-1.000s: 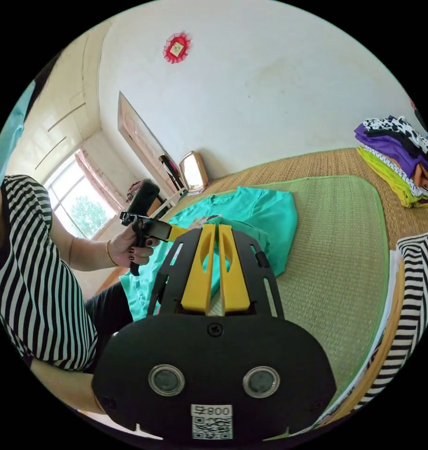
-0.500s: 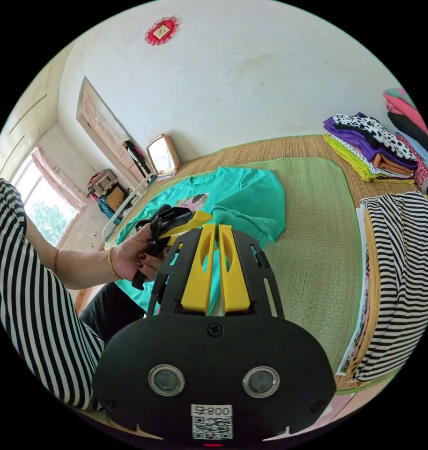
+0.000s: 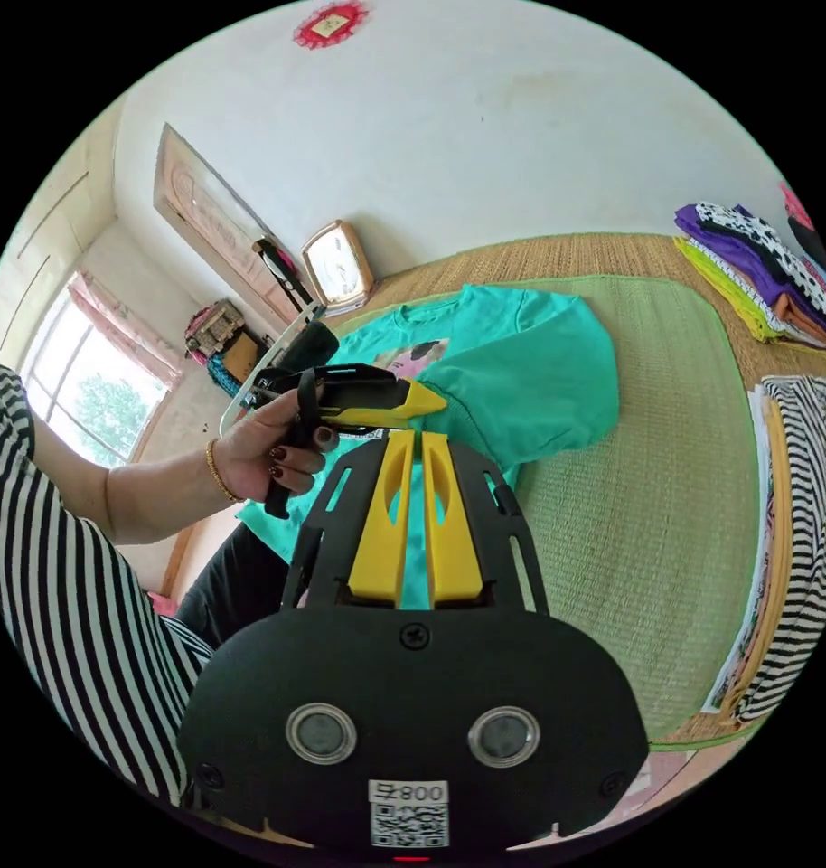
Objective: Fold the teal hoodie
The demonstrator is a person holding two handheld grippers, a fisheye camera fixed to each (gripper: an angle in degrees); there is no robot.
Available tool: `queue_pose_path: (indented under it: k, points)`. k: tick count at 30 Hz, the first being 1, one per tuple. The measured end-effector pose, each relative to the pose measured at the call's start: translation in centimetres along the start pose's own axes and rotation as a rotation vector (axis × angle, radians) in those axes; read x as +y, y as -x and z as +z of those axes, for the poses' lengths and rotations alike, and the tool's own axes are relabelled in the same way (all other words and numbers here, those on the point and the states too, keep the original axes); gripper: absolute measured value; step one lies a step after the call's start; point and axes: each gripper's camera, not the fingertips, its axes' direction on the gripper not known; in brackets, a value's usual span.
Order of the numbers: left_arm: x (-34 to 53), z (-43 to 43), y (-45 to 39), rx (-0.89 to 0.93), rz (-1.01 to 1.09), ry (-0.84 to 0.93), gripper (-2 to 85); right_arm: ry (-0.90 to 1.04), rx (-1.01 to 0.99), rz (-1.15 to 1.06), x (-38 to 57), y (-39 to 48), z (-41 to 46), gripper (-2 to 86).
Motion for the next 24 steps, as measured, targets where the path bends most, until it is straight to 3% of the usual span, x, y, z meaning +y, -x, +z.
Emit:
queue_pose_path:
  k: [6,10,18,24]
  points:
    - [2.4,-2.1,-0.1,0.094,-0.009,-0.041,2.9,-0.192,-0.493,0.396,3.1,-11.4,-0.2,6.7]
    - [4.4,-2.6,-0.4,0.134,-0.016,-0.037,2.8,-0.251,-0.660,0.489,2.7,-14.1,1.4,8.4]
    - [9.1,-3.3,-0.6,0.196,-0.033,-0.057,2.8,-0.269,-0.838,0.519,0.0,-15.9,4.0,5.1]
    - [13.0,-6.2,-2.1,0.145,0.007,-0.066,2.8,-0.259,-0.836,0.472,-2.8,-14.6,4.6,2.8]
